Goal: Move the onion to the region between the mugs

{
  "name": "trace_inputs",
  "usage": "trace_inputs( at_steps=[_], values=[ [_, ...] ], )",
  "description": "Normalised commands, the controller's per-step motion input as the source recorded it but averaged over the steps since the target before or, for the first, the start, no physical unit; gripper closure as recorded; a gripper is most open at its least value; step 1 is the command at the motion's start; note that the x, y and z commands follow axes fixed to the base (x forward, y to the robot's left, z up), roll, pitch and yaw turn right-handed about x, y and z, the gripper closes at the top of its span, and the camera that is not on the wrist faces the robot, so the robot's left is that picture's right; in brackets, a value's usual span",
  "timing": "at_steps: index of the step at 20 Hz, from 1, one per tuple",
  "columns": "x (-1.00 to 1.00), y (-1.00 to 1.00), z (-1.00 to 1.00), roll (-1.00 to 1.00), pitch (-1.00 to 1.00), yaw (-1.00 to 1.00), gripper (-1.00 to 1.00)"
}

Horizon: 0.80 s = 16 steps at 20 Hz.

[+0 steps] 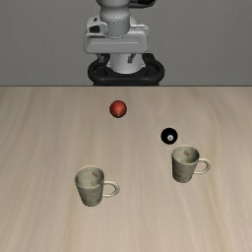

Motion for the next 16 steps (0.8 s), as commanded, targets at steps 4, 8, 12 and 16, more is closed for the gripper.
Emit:
trace_inputs(
  at_steps=[4, 8, 12, 16],
  values=[
    [0.00, 0.00, -1.00, 0.00, 0.00, 0.00, -1.00],
    [0.00, 0.00, -1.00, 0.00, 0.00, 0.00, -1.00],
    [0.00, 0.00, -1.00, 0.00, 0.00, 0.00, -1.00],
    [-0.25, 0.00, -0.75, 0.00, 0.00, 0.00, -1.00]
  ],
)
